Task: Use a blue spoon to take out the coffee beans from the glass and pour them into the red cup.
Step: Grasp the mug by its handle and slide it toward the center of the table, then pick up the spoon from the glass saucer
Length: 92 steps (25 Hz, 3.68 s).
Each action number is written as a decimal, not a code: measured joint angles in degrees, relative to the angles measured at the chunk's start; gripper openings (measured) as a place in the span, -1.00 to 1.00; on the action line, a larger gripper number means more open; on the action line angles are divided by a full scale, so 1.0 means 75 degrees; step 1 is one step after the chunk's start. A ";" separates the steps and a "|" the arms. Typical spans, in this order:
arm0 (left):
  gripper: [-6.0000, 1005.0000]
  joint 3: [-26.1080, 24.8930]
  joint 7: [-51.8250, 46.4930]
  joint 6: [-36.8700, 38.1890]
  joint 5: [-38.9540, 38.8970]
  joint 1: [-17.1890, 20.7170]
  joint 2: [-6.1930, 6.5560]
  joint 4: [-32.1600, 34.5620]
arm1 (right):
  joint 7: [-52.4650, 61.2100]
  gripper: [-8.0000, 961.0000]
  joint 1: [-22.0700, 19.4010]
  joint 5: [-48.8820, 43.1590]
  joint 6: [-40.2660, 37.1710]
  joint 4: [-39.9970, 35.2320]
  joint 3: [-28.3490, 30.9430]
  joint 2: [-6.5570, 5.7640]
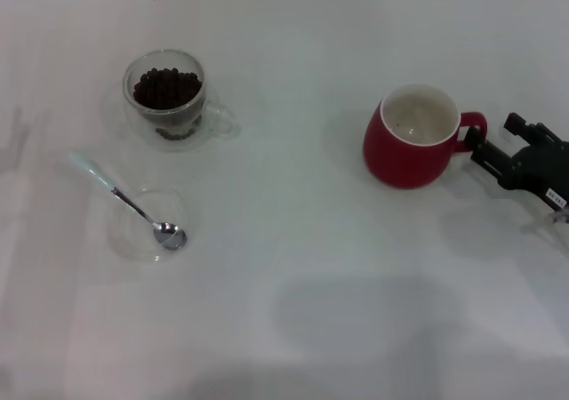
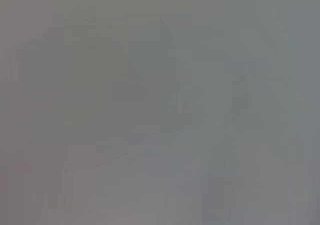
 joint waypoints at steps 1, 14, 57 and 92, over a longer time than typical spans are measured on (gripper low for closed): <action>0.74 0.0000 -0.0001 0.0009 -0.0001 0.0003 0.0001 0.0000 | -0.0007 0.58 0.0016 -0.0001 0.0014 -0.0027 0.0031 0.0000; 0.74 -0.0012 -0.0006 0.0010 -0.0183 -0.0006 0.0018 -0.0105 | -0.0031 -0.12 0.0293 -0.0055 0.0618 -0.0298 0.0055 0.0011; 0.74 0.0014 -0.0101 0.0065 -0.0155 -0.0012 -0.0006 -0.0115 | -0.0942 -0.62 0.0555 -0.0730 0.1507 -0.1941 -0.1345 0.0040; 0.67 0.0081 -1.0817 0.0126 0.5335 -0.0441 0.1036 -0.2209 | -0.1301 0.72 0.0048 -0.0421 -0.2205 -0.0153 0.1428 -0.0010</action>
